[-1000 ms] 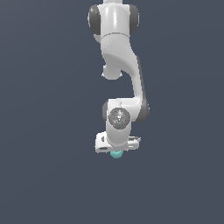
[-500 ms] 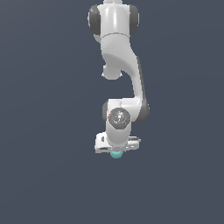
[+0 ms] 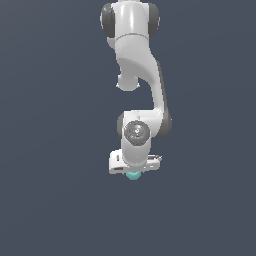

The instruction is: Pick up the object and move it to a goal position.

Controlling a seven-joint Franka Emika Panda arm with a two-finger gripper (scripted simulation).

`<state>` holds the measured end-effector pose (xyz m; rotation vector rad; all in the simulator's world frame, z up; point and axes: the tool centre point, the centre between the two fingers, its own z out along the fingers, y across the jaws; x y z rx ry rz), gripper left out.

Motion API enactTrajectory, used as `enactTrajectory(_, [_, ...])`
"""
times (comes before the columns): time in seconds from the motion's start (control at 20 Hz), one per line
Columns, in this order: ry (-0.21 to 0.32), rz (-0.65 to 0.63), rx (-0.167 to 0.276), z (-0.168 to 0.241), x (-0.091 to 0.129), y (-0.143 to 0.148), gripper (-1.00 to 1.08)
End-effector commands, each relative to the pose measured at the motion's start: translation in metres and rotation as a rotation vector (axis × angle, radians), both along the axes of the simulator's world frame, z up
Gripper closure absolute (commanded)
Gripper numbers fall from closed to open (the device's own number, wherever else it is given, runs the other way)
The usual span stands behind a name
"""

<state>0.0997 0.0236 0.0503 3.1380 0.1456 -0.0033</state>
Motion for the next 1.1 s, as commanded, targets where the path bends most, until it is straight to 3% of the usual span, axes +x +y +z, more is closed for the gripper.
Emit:
enactTrajectory(0.0, [-0.002, 0.0, 0.0, 0.012, 0.001, 0.002, 1.08])
enactTrajectory(1.05, [-0.002, 0.0, 0.0, 0.222, 0.01, 0.033, 1.08])
